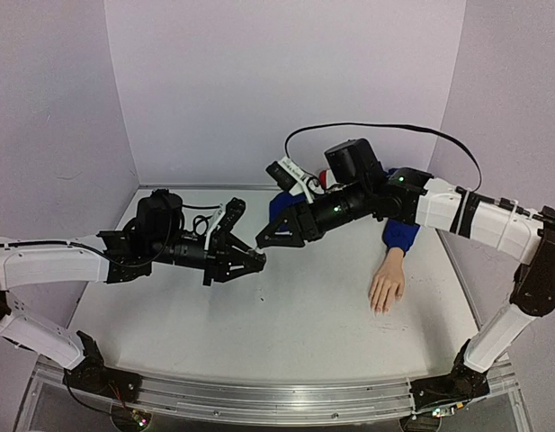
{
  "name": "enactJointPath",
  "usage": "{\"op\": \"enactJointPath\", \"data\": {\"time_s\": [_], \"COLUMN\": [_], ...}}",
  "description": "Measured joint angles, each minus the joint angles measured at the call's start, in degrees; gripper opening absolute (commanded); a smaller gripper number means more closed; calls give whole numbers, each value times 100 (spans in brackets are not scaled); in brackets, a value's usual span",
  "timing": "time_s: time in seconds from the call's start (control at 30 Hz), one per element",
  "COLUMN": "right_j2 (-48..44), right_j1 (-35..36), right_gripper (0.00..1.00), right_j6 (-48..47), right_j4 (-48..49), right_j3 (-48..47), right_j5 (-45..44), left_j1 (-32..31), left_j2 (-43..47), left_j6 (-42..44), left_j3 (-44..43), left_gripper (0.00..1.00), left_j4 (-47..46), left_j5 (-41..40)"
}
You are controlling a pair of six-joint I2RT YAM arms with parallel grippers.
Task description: Paint the nails
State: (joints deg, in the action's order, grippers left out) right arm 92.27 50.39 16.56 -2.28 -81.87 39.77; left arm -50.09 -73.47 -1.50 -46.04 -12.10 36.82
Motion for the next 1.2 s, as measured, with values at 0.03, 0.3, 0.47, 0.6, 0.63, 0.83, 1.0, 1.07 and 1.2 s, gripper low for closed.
{"op": "enactJointPath", "data": {"time_s": [0.03, 0.3, 0.47, 0.6, 0.63, 0.83, 1.0, 1.07, 1.2], "right_j2": [2, 205, 278, 280, 280, 280, 284, 284, 284], "right_j1": [0, 0, 0, 0, 0, 0, -7, -7, -4], "right_gripper": [61, 45, 36, 28, 26, 14, 0, 0, 0], "right_j6": [-13, -59, -85, -111, -111, -160, -208, -245, -450], "right_j4": [-42, -214, -254, -251, -247, -247, -262, -264, -275], "right_j3": [-28, -133, -177, -214, -219, -225, -225, -225, -214], "right_j5": [9, 120, 140, 170, 181, 267, 282, 293, 358], "left_j1": [0, 0, 0, 0, 0, 0, 0, 2, 20], "left_j2": [-11, -22, -22, -22, -22, -44, -44, -44, -66], "left_j6": [2, 4, 2, 4, 4, 4, 2, 0, -4], "left_j3": [0, 0, 0, 0, 0, 0, 0, 0, 0], "left_gripper": [0, 0, 0, 0, 0, 0, 0, 0, 0], "left_j4": [0, 0, 0, 0, 0, 0, 2, 2, 2], "left_j5": [-4, -7, -7, -7, -7, -2, 9, 50, 195]}}
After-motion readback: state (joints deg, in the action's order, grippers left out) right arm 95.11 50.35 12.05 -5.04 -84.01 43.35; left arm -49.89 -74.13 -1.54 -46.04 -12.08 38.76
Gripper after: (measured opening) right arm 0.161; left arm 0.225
